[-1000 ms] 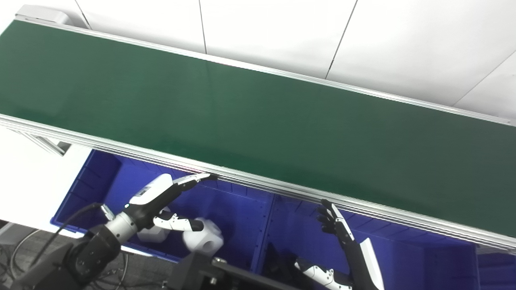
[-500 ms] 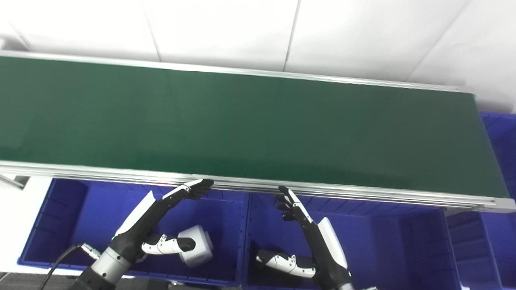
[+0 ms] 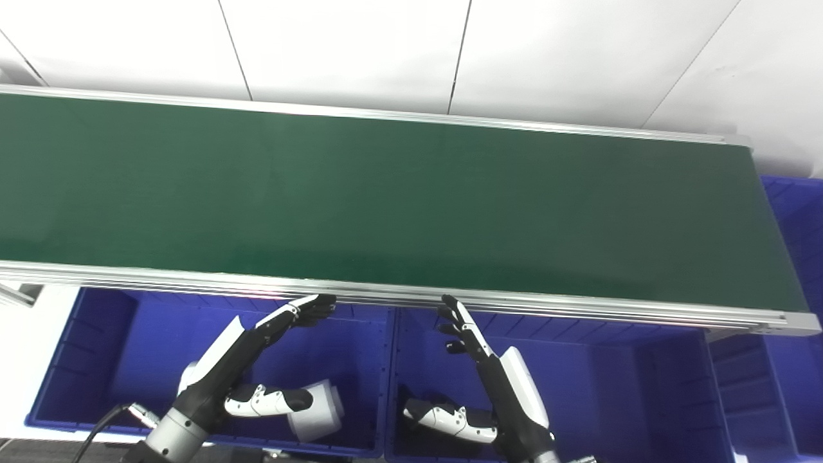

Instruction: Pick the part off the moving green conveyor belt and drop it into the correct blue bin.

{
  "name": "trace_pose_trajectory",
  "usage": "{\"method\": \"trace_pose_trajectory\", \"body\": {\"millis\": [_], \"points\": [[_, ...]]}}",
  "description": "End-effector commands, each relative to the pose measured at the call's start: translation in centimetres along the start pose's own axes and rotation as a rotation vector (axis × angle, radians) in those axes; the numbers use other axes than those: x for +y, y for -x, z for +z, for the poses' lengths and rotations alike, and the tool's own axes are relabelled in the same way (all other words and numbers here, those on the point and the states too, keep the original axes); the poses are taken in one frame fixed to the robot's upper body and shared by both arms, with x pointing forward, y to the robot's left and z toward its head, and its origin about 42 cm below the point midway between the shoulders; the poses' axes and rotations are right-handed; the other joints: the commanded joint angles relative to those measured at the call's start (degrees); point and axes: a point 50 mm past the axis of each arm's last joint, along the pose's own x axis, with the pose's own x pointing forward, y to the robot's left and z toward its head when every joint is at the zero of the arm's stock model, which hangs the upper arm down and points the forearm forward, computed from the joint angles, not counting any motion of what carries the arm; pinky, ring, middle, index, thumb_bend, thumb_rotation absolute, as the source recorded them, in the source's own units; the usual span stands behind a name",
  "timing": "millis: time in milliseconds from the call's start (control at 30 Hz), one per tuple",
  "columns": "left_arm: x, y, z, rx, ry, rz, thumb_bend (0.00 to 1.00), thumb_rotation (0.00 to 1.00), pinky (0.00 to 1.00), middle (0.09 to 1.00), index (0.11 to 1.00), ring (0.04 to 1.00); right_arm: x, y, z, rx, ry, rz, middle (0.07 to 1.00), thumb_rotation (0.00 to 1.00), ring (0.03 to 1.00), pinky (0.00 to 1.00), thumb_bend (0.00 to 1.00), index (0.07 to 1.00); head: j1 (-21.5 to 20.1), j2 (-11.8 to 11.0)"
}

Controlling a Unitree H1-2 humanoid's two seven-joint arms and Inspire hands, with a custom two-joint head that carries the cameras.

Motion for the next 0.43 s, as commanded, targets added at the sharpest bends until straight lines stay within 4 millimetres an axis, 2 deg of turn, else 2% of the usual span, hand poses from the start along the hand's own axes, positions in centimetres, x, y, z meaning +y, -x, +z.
{"method": "trace_pose_trajectory", "body": {"millis": [0, 100, 167, 233, 400], "points": [[-0.3, 0.1, 0.5, -0.038, 0.007, 0.006, 0.79, 0.72, 0.83, 0.863, 0.876, 0.852, -0.4, 0.1, 0.4, -0.013, -0.01, -0.023, 0.912, 0.59, 0.85, 0.76, 0.82, 0.977, 1.49, -0.01], [-0.9, -0.1, 0.4, -0.037, 0.003, 0.016, 0.76, 0.7, 0.84, 0.875, 0.896, 0.851, -0.7, 0.4, 0.2, -0.013, -0.011, -0.018, 0.923, 0.58, 0.868, 0.77, 0.81, 0.985, 2.89, -0.13], [-1.2, -0.1, 0.2, -0.031, 0.006, 0.021, 0.75, 0.69, 0.8, 0.888, 0.911, 0.844, -0.8, 0.6, 0.1, -0.015, -0.01, -0.019, 0.926, 0.59, 0.872, 0.77, 0.81, 0.987, 3.16, -0.23], [-1.5, -0.2, 0.0, -0.025, 0.007, 0.024, 0.74, 0.68, 0.8, 0.892, 0.914, 0.844, -0.9, 0.7, -0.1, -0.017, -0.009, -0.02, 0.926, 0.6, 0.871, 0.77, 0.81, 0.986, 3.56, -0.35], [-2.0, -0.3, -0.2, -0.023, -0.012, 0.025, 0.73, 0.68, 0.82, 0.902, 0.928, 0.853, -1.2, 0.8, -0.4, -0.012, -0.013, -0.018, 0.925, 0.6, 0.874, 0.78, 0.82, 0.985, 5.0, -0.65]]}}
